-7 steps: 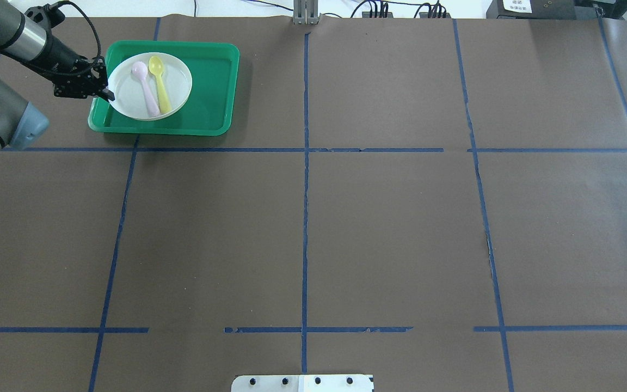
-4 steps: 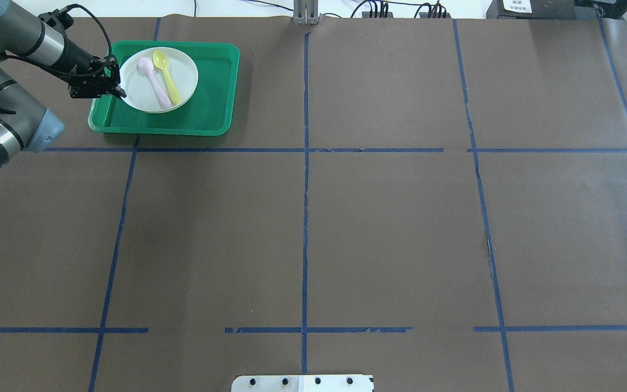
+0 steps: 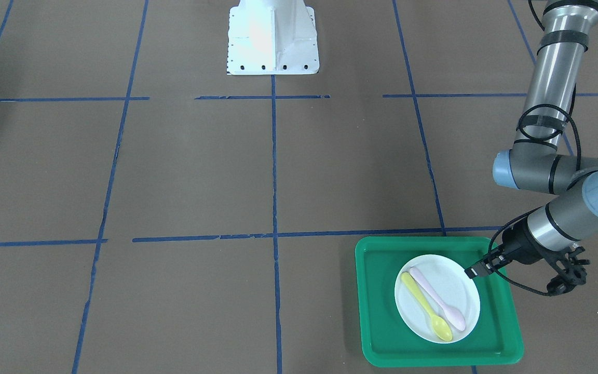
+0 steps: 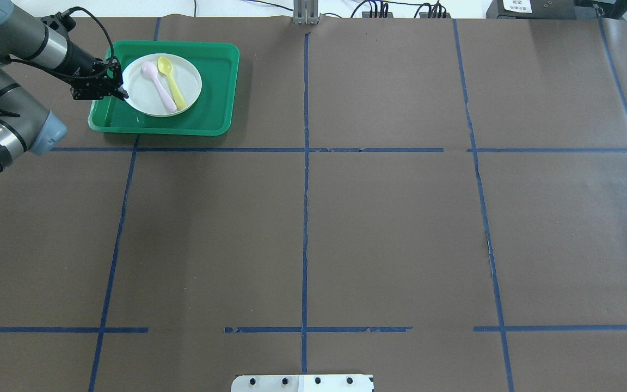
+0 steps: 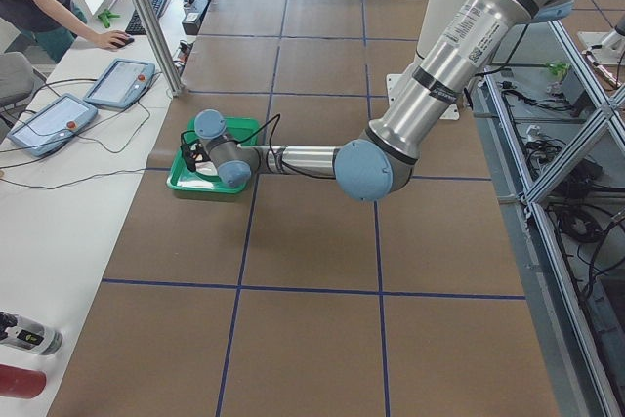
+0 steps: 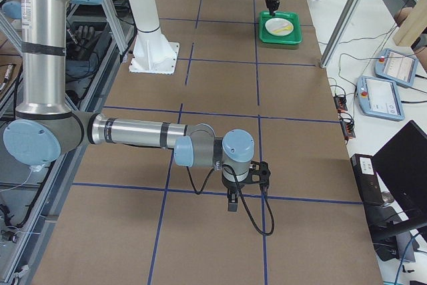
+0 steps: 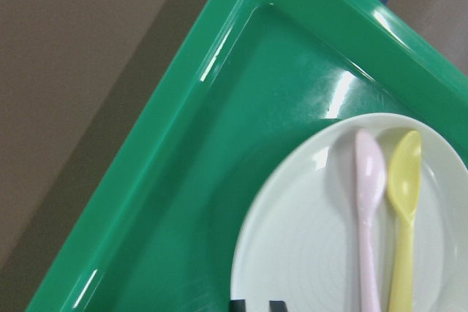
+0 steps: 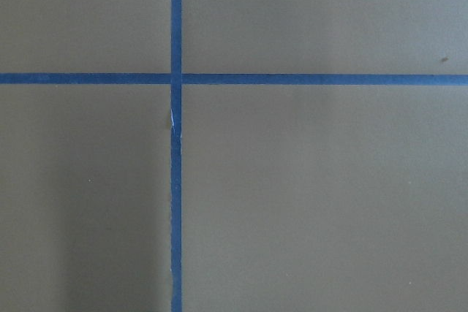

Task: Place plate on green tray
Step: 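Lower the plate onto the green tray and open the left gripper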

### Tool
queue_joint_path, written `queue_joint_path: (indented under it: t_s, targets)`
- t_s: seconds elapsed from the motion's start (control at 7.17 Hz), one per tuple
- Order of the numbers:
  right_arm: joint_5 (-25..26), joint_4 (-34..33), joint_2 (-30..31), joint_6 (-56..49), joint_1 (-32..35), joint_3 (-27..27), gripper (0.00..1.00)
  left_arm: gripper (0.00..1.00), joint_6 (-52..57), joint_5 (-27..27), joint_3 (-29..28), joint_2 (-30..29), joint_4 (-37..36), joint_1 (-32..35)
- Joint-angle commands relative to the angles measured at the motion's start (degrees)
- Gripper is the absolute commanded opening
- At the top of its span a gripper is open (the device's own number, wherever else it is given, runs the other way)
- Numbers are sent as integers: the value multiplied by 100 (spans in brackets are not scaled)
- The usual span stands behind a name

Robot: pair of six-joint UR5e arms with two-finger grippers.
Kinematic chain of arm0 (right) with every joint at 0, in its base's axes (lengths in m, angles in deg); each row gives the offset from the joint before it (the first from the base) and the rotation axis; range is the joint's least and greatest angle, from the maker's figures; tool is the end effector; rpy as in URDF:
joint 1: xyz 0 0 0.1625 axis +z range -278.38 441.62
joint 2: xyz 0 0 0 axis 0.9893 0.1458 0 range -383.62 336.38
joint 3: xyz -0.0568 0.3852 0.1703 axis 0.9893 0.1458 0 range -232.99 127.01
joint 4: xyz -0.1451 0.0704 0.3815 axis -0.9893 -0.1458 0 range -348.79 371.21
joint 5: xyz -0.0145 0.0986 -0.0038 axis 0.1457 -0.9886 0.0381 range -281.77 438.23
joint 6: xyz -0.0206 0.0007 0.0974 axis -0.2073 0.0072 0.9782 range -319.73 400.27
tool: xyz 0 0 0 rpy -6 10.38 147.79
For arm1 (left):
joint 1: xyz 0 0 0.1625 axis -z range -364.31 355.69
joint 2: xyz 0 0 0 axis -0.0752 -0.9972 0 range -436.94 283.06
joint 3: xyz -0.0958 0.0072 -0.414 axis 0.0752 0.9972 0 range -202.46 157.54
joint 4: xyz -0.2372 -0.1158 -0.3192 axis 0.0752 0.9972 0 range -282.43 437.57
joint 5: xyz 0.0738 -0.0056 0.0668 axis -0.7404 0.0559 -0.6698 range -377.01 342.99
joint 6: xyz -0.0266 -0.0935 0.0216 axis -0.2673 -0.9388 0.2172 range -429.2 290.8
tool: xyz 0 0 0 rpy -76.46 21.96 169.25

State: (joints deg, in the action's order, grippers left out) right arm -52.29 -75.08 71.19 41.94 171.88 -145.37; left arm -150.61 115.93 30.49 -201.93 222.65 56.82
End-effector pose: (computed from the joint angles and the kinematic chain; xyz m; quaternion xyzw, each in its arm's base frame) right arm 0.0707 -0.4572 0.6760 0.0062 -0.3464 0.0119 0.9380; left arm 0.3066 -0.6919 0.4890 -0.0314 0.5281 -0.2222 0.8190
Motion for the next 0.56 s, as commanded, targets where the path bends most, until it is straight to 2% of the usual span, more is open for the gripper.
queue_joint_path:
  t_s: [0.0,0.14,0.28,0.42]
  targets:
    - [0,7,3,0,0,0,100,100,482,21,467,245,20,21]
    - [0,-2,3,0,0,0,100,100,903,56,836,447,-32,143]
    - [0,7,3,0,0,0,100,100,1343,587,1127,658,-346,423]
    - [0,-2,-6,0,0,0,100,100,2121,1001,1600,869,-984,817]
